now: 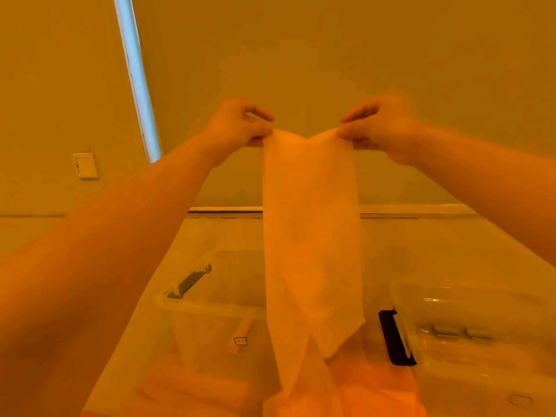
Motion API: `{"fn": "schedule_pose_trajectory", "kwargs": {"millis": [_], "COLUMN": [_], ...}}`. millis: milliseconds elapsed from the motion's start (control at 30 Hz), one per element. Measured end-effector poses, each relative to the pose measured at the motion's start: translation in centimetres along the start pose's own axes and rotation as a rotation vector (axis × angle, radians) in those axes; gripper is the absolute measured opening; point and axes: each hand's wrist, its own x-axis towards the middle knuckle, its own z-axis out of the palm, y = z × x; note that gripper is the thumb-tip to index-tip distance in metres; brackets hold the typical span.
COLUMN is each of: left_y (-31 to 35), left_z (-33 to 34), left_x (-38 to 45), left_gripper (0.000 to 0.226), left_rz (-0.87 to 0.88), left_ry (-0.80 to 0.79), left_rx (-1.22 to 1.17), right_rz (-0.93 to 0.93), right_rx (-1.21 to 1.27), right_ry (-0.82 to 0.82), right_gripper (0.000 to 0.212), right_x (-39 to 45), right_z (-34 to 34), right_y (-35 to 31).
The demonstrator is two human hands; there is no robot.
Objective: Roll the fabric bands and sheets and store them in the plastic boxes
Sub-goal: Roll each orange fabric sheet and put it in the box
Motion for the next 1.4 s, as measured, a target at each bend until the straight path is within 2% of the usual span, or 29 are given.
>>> {"fn": "schedule_pose_trajectory", "kwargs": {"millis": [67,133,467,700,800,1000,1133,1267,1400], "left_y": [-0.8,-1.4,-3.0,-8.6,-12.0,-19.2,-22.6,-24.6,-25.0], "left_z": [0.2,0.4,1.8,3.9,5.1,8.4,10.4,11.3,11.5], "left_x": [-0.5,-0.7,-0.3,0.5,0.1,-1.8,-3.6,-4.6,-5.4], "left_gripper": [0.024,0.024,0.02,0.017,0.02,0.019,0.019,0.017,0.025], "left_rz": [-0.07,-0.099,-0.063,-0.1,-0.14,-0.273,-0.331,-0.368,-0.428], "left_ry": [-0.065,-0.066,0.019,0.057,0.068,0.026,-0.076,-0.151,-0.231], "left_rx": [0.037,0.013,0.014,0.05,0.081,0.204,0.326,0.374,0.387], "right_rz": [0.104,0.176,0.156,0.184,0.225,0.324,0.331,0.318,0.304], "right_rx": [-0.007,0.035,0.054,0.013,-0.009,-0.108,-0.186,-0.254,-0.313], "right_ry": [-0.098,-0.139,-0.05,0.027,0.005,-0.078,-0.117,-0.165,-0.16], "right_gripper": [0.021,0.02,0.02,0.015,0.02,0.016,0.016,0.024,0.029], "right_x": [-0.5,-0.8,-0.4,0.7,0.9,0.3,-0.8,-1.6,-2.5], "right_z": [-0.4,-0.5,0.7,3.7,5.5,8.8,10.6,11.3,10.7], "right_y": [0.6,1.0,3.1,7.9,11.1,17.5,21.1,23.4,24.0]}}
